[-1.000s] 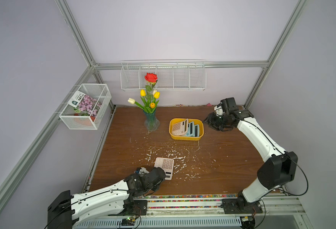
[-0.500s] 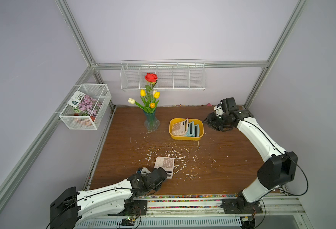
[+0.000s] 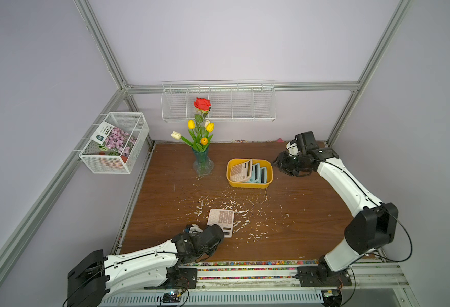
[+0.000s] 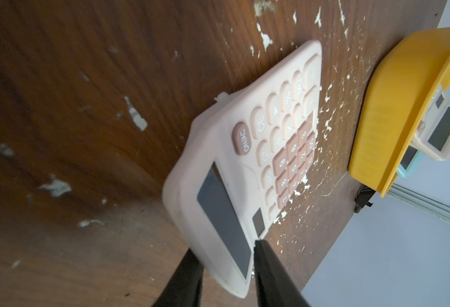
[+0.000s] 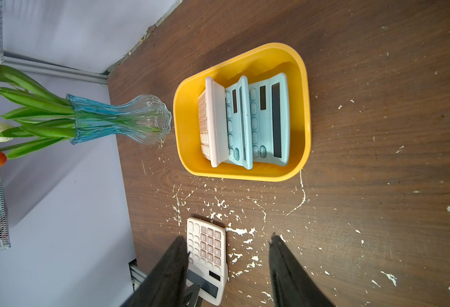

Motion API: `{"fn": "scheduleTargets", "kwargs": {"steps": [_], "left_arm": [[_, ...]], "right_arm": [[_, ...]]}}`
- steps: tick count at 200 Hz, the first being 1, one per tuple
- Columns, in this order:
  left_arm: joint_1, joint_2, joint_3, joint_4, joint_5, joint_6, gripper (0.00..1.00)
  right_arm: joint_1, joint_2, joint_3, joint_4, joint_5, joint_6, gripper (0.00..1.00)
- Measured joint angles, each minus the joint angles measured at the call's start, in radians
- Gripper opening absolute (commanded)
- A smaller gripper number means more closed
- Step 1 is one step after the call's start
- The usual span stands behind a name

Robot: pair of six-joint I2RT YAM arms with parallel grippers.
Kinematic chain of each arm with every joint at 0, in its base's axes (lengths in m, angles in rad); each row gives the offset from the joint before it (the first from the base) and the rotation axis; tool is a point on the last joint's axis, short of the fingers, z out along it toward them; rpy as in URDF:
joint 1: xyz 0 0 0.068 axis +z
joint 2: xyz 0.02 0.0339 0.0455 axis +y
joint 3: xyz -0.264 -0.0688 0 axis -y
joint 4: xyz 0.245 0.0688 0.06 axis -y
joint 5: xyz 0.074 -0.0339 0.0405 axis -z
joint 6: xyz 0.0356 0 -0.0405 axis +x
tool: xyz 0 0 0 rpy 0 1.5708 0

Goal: Put the calculator in the storage box
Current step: Pick up the calculator at the center of the board.

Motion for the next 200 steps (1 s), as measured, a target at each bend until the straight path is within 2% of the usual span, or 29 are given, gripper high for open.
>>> {"fn": "scheduleTargets", "kwargs": {"steps": [110, 161, 200], "left_arm": [[0.0, 0.017, -0.026, 0.044, 0.002, 0.0, 0.29], [0.002, 0.009, -0.026, 0.047, -0.008, 0.0, 0.18], [0.005, -0.015, -0.025, 0.049, -0.027, 0.0, 0.16]], "right_arm": [[0.0, 0.0, -0.007, 0.009, 0.0, 0.0, 0.53], [0.0, 0.0, -0.009, 0.009, 0.0, 0.0, 0.52], [0.0, 0.0, -0.009, 0.009, 0.0, 0.0, 0.52]]}}
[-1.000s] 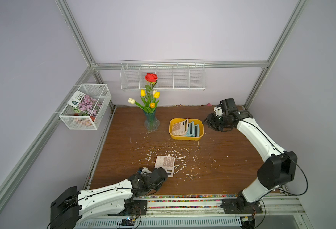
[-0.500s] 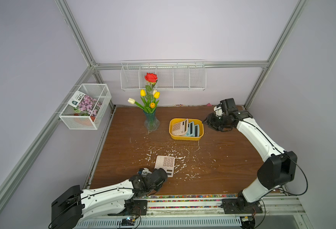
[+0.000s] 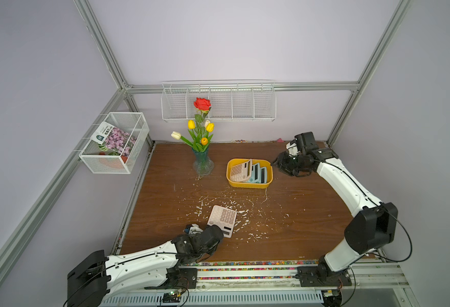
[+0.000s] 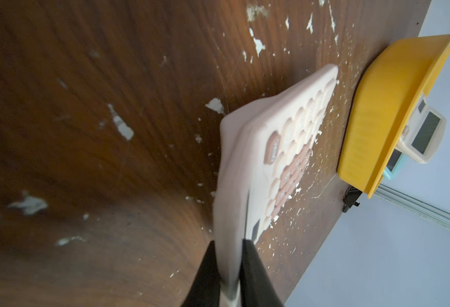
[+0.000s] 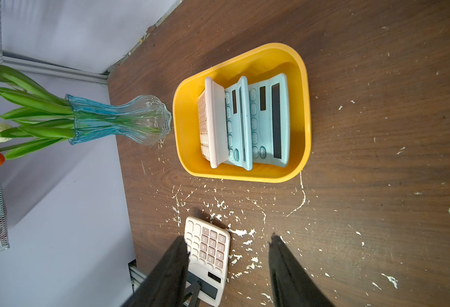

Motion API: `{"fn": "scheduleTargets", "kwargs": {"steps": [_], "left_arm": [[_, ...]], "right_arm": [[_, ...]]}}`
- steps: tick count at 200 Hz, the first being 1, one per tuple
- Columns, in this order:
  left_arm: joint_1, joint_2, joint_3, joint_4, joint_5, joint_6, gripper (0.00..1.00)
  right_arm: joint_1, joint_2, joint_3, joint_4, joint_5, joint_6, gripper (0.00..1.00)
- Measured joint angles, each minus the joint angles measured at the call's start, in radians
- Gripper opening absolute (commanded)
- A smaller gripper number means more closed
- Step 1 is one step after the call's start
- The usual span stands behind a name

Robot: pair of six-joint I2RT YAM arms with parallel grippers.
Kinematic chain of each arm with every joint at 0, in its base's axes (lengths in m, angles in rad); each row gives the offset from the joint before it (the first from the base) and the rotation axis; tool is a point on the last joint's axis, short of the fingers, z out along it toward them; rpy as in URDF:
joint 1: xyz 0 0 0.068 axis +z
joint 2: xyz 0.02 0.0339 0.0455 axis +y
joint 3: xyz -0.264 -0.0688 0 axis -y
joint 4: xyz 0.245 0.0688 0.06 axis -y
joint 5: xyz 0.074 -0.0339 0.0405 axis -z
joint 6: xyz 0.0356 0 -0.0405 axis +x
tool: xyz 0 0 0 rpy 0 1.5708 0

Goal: Put the calculator in the storage box
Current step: Pick up the calculator at the center of the board.

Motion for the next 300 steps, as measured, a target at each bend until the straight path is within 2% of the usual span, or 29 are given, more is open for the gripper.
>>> {"fn": "scheduleTargets", "kwargs": {"steps": [64, 92, 105, 125, 143, 157, 176, 202, 236, 268, 300], "left_arm": [[0.004, -0.145, 0.066, -0.199, -0.027, 0.0, 0.13], [0.024, -0.211, 0.15, -0.311, -0.053, 0.009, 0.1], [0.06, -0.227, 0.197, -0.336, -0.046, 0.058, 0.08], [0.171, -0.237, 0.269, -0.351, -0.002, 0.195, 0.06], [0.303, -0.2, 0.348, -0.352, 0.091, 0.359, 0.04], [0.41, -0.127, 0.431, -0.35, 0.19, 0.502, 0.03], [0.512, 0.012, 0.549, -0.338, 0.326, 0.697, 0.0], [0.579, 0.206, 0.717, -0.357, 0.495, 0.955, 0.0], [0.642, 0.382, 0.892, -0.406, 0.637, 1.225, 0.0], [0.719, 0.51, 1.001, -0.473, 0.717, 1.404, 0.0], [0.775, 0.639, 1.14, -0.533, 0.774, 1.522, 0.0]], "right_arm": [[0.0, 0.0, 0.0, 0.0, -0.003, -0.001, 0.52], [0.0, 0.0, 0.0, -0.001, -0.004, -0.003, 0.52], [0.0, 0.001, 0.0, -0.001, -0.006, -0.006, 0.52], [0.0, 0.002, 0.0, -0.005, -0.01, -0.016, 0.52], [0.0, 0.003, 0.0, -0.015, -0.011, -0.027, 0.52], [0.0, 0.003, 0.0, -0.021, -0.012, -0.032, 0.52], [-0.003, 0.003, 0.0, -0.029, -0.019, -0.038, 0.52], [-0.01, 0.003, -0.01, -0.031, -0.02, -0.046, 0.52], [-0.023, 0.002, -0.024, -0.033, -0.023, -0.053, 0.52], [-0.032, 0.0, -0.04, -0.033, -0.026, -0.055, 0.52], [-0.038, -0.004, -0.055, -0.034, -0.028, -0.058, 0.52]]}}
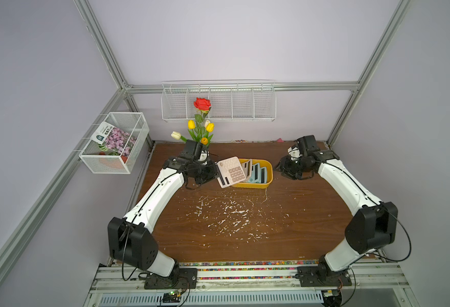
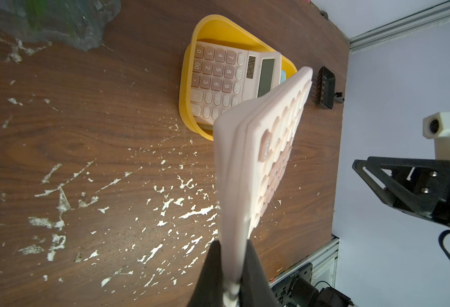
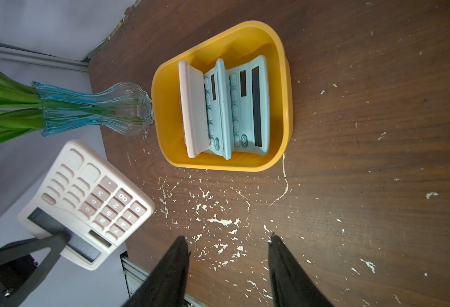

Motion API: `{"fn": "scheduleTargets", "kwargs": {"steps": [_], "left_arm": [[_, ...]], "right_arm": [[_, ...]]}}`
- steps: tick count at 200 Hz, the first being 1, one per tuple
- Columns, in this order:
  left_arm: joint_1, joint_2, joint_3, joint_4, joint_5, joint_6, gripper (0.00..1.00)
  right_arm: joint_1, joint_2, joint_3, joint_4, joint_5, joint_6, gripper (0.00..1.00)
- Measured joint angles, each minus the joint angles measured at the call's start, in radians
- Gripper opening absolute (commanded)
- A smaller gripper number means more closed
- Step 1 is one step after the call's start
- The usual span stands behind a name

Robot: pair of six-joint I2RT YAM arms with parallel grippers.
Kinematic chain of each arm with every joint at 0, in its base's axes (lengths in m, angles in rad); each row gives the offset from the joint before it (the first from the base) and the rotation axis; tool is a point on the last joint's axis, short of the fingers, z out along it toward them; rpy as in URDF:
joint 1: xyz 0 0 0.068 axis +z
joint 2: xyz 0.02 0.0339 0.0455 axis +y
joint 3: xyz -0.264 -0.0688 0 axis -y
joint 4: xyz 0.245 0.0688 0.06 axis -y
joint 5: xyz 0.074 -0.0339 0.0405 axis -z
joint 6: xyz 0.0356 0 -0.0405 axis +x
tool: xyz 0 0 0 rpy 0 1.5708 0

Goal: Put the calculator in the storage box
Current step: Pick up the calculator at the center of the board.

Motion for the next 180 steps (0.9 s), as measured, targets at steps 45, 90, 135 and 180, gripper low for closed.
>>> {"fn": "scheduleTargets", "kwargs": {"steps": [45, 90, 135, 180], "left_arm": [[0.017, 0.15, 0.146, -0.04, 0.09, 0.1, 0.0], [0.017, 0.206, 0.157, -0.072, 0.129, 0.143, 0.0], [0.017, 0.291, 0.253, -0.123, 0.143, 0.191, 0.0], [0.017, 0.36, 0.338, -0.164, 0.144, 0.228, 0.0]], "right_arm": [[-0.004, -0.007, -0.015, 0.001, -0.006, 0.0, 0.52], [-0.01, -0.012, -0.021, 0.003, -0.01, 0.0, 0.52], [-0.011, -0.013, -0.029, 0.003, -0.017, 0.0, 0.52], [-0.011, -0.015, -0.032, 0.003, -0.018, -0.001, 0.52]]}}
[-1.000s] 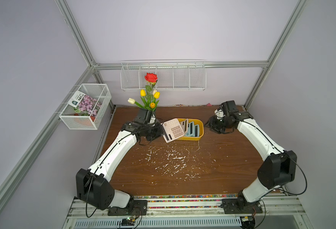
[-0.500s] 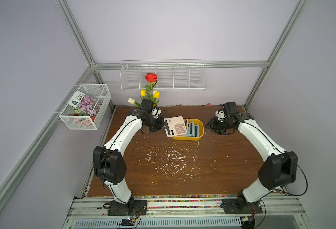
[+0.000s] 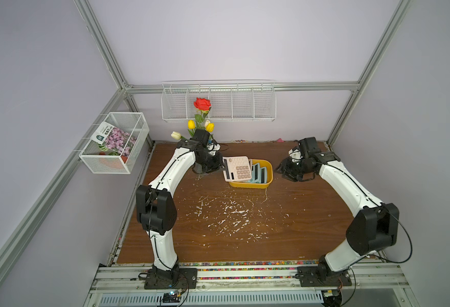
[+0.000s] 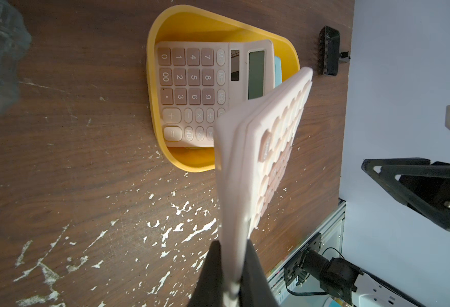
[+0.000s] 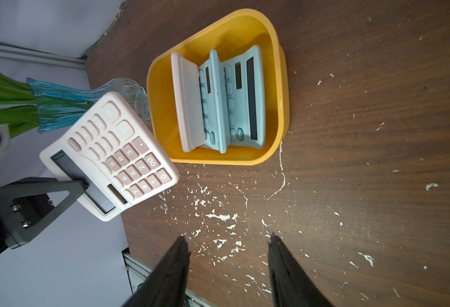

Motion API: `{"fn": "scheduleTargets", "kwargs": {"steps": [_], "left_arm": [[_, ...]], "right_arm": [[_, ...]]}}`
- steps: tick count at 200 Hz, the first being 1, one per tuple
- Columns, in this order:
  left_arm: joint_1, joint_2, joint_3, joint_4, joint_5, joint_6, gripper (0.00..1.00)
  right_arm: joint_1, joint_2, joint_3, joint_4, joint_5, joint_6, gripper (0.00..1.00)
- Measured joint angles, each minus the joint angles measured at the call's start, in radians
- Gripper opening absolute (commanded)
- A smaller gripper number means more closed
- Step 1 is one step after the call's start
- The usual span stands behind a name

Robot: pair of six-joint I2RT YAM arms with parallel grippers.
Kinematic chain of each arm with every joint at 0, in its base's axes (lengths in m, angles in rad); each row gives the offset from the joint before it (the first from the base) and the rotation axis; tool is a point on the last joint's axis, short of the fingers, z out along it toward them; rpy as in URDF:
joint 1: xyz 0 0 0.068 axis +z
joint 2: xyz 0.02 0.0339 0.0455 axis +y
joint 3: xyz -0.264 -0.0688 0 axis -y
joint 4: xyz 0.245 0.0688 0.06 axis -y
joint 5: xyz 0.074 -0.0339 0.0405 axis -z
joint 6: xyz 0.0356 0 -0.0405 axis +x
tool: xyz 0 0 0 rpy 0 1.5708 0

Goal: Put the calculator in the storage box
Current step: Pick up the calculator at the center of the board.

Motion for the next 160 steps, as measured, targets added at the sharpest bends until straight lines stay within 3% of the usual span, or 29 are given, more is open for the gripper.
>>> {"fn": "scheduleTargets", "kwargs": {"steps": [160], "left_arm": [[0.024, 0.166, 0.161, -0.073, 0.032, 0.058, 0.0]], "right_arm": [[-0.007, -0.002, -0.002, 0.0, -0.006, -0.01, 0.51]]}}
